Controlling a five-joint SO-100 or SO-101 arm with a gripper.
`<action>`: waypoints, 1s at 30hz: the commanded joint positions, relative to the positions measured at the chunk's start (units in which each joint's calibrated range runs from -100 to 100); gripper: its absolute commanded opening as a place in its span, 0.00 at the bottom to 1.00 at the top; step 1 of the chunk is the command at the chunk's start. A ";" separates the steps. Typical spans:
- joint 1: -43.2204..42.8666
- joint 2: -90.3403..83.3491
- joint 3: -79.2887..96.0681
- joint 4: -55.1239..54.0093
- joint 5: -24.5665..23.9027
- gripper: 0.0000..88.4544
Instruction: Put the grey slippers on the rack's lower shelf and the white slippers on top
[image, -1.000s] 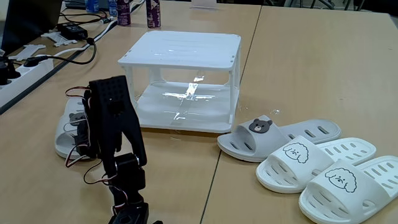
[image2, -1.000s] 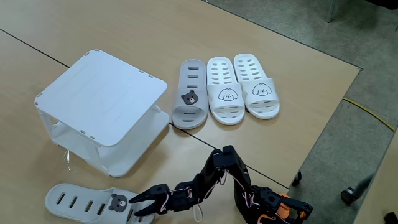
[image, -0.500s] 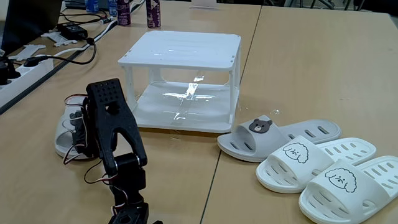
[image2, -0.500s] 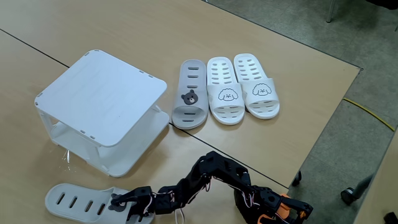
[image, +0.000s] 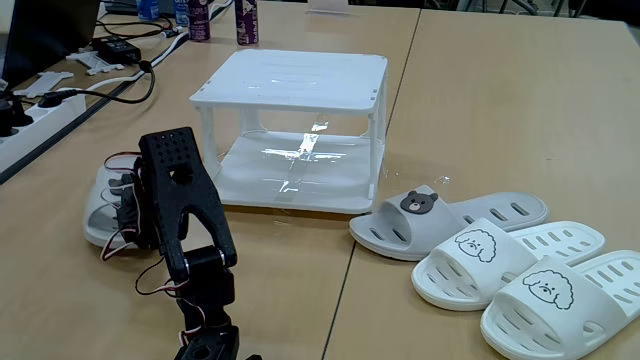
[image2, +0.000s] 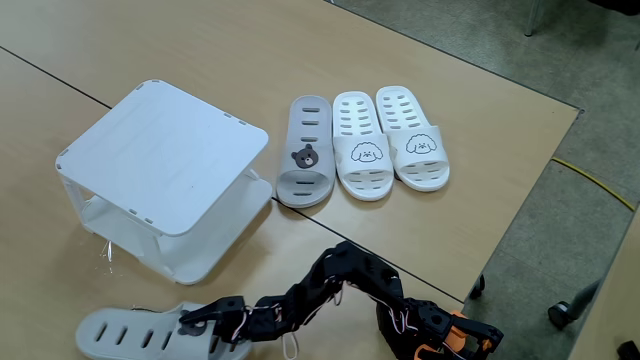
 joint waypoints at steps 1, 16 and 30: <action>0.17 -19.62 10.47 -0.23 0.37 0.01; 7.16 -67.24 61.89 -0.49 0.37 0.01; 22.79 -64.13 62.25 -0.23 0.37 0.01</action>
